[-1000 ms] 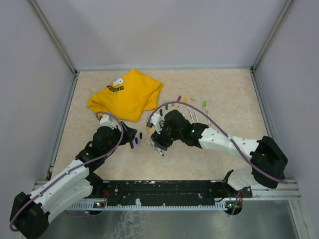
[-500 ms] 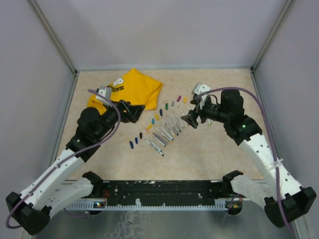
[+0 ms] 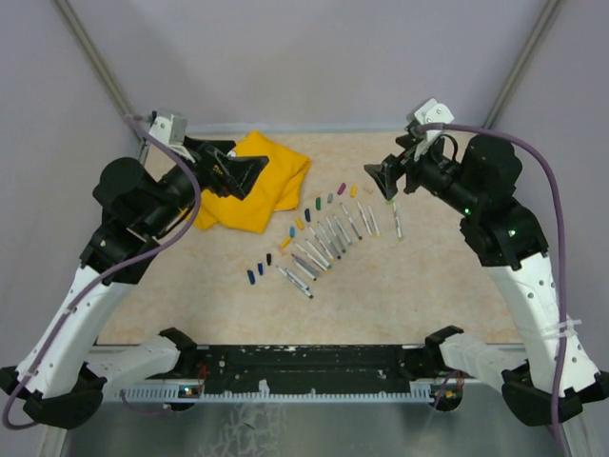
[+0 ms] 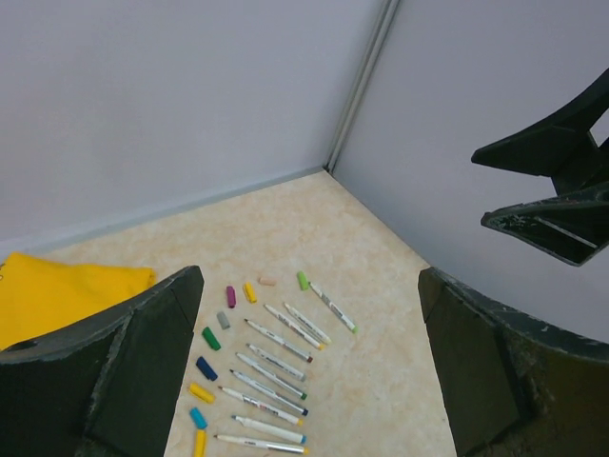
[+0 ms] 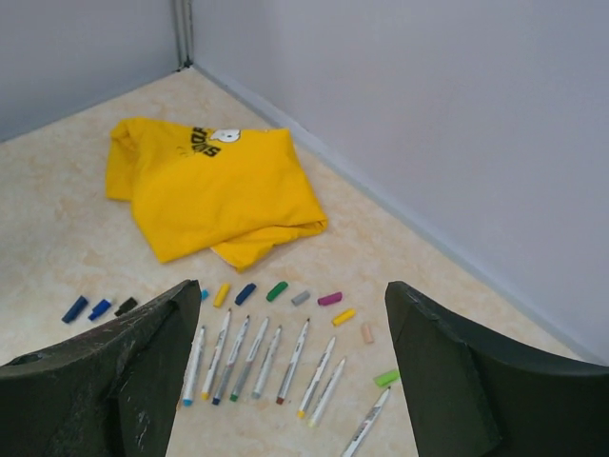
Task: Open the pen caps
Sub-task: Reset both arms
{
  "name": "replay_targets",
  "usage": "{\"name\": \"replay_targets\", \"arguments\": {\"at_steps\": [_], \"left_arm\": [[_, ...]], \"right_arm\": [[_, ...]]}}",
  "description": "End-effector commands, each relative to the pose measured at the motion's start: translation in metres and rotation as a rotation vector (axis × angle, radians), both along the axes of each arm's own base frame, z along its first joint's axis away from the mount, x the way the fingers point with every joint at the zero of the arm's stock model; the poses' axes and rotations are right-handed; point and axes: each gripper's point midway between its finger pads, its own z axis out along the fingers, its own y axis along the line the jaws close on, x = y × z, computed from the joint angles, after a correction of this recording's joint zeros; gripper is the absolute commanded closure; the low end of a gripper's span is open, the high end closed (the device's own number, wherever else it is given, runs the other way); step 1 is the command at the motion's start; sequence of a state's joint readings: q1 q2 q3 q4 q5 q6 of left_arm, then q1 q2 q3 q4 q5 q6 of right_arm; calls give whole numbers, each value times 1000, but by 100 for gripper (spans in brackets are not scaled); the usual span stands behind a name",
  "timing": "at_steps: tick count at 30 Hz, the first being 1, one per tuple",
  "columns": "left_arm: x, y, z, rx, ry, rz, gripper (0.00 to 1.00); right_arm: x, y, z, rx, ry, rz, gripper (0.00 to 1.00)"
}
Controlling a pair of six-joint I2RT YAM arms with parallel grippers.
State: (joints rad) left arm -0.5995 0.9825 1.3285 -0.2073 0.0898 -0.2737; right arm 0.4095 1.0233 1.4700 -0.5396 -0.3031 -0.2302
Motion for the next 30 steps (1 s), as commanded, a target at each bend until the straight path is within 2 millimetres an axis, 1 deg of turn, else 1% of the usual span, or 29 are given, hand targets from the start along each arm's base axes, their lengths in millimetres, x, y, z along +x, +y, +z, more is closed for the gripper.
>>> {"name": "replay_targets", "arguments": {"at_steps": [1, 3, 5, 8, 11, 21, 24, 30], "left_arm": [[-8, 6, 15, 63, -36, -7, 0], [-9, 7, 20, 67, -47, -6, 0], [-10, 8, 22, 72, -56, -9, 0], [-13, 6, 22, 78, -64, -24, 0], [-17, 3, 20, 78, -68, -49, 0], [-25, 9, 19, 76, -93, -48, 0], [-24, 7, 16, 79, -92, -54, 0], [-22, 6, 10, 86, -88, -55, 0]], "right_arm": [[3, -20, 22, 112, 33, -150, 21], [4, -31, 36, 180, 34, -224, 21], [0, -37, 50, 211, 23, -254, 21], [-4, -39, 63, 218, 4, -249, 21], [-6, -35, 67, 202, -5, -221, 21], [-8, -34, 69, 209, 1, -211, 20], [-8, -32, 67, 213, 10, -202, 20], [-3, -34, 60, 205, 19, -228, 20]]}}
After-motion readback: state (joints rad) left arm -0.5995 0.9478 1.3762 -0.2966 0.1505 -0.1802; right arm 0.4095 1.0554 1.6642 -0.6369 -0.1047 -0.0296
